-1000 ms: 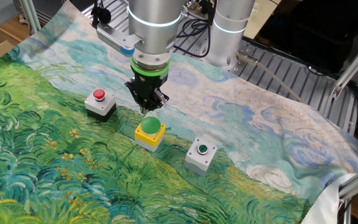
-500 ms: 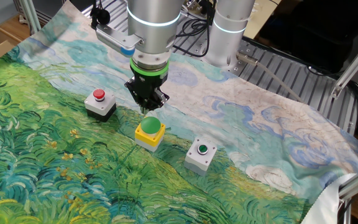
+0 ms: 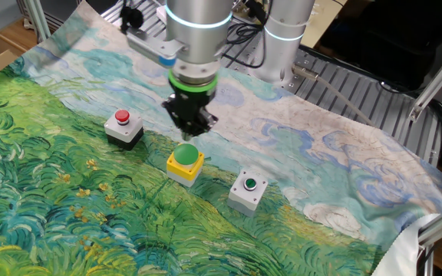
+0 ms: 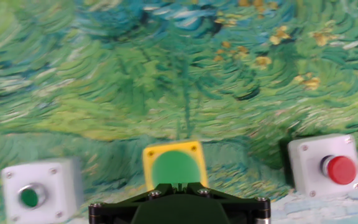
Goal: Press three buttons from left to right in sequence
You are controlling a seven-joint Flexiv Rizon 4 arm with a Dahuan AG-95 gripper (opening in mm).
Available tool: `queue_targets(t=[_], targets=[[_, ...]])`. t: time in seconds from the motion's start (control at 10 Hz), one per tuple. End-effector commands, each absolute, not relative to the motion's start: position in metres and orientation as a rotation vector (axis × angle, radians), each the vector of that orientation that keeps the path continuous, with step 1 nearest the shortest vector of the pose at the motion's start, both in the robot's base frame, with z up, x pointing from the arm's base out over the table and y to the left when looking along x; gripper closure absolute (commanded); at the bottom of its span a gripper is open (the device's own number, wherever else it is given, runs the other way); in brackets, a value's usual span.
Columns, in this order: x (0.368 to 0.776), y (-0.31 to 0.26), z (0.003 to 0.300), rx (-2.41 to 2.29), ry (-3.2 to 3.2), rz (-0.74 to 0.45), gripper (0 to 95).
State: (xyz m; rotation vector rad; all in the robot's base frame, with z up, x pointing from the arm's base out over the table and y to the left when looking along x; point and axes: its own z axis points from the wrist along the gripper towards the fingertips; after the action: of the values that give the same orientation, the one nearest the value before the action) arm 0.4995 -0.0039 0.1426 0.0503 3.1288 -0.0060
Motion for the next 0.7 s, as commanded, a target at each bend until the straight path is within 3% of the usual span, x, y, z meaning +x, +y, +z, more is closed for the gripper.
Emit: queue_targets(t=[0.1,0.7], targets=[[0.498,0.005,0.148,0.053,3.128,-0.010,95.0],[0.503,-0.008,0.133,0.047,3.124,-0.047,95.0]])
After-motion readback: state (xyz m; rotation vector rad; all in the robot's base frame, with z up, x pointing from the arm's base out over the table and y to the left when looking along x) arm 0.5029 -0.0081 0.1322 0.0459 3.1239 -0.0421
